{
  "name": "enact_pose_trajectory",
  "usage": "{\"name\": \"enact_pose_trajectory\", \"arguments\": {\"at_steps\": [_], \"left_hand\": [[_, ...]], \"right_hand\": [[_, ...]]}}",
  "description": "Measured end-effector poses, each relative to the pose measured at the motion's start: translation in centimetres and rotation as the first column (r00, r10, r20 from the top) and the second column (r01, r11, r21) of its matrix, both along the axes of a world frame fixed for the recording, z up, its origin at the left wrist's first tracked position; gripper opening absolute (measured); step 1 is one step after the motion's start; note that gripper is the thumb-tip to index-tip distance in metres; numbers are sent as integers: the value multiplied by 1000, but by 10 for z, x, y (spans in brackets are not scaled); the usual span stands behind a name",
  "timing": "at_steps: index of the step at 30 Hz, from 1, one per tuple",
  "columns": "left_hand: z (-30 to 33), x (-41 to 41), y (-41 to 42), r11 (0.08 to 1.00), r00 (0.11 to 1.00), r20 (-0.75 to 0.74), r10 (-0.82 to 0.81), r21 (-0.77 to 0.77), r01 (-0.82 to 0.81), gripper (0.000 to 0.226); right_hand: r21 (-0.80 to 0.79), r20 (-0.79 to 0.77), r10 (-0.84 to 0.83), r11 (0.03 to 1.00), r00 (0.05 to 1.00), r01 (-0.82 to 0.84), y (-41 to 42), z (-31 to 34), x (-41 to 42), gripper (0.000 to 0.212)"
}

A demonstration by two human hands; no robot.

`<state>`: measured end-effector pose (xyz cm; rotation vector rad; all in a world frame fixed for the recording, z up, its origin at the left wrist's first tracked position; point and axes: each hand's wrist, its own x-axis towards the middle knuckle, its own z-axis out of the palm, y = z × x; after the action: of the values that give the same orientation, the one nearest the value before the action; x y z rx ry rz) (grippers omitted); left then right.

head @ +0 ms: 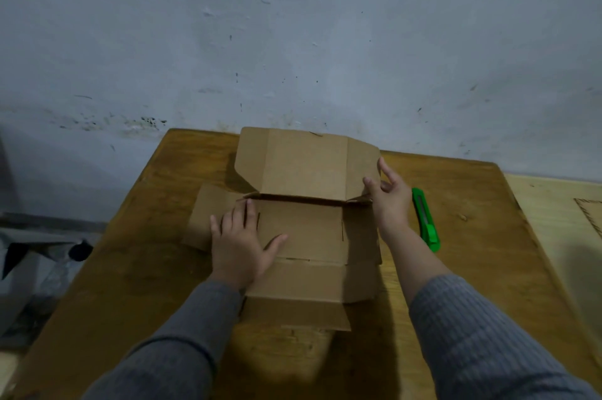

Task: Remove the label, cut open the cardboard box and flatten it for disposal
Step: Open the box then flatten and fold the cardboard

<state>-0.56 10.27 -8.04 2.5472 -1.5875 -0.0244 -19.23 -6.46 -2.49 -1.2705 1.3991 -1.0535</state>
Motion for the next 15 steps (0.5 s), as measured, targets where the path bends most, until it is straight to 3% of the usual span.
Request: {"name": "enact_pose_trajectory", "arguments": {"at_steps": [4,8,15], "left_hand": [[20,-9,25,993,995,65,-77,95,71,112],[22,-10,44,953,996,-18,-83,292,85,130],[8,-5,37,957,995,-42,-94,272,102,124]], "right_hand": [[5,-12,-11,1000,1000,11,8,0,-3,52],[-8,-38,-39,999,999,39,15,3,-4,54],[-9,-67,-56,998,996,56,35,2,-14,45]]}}
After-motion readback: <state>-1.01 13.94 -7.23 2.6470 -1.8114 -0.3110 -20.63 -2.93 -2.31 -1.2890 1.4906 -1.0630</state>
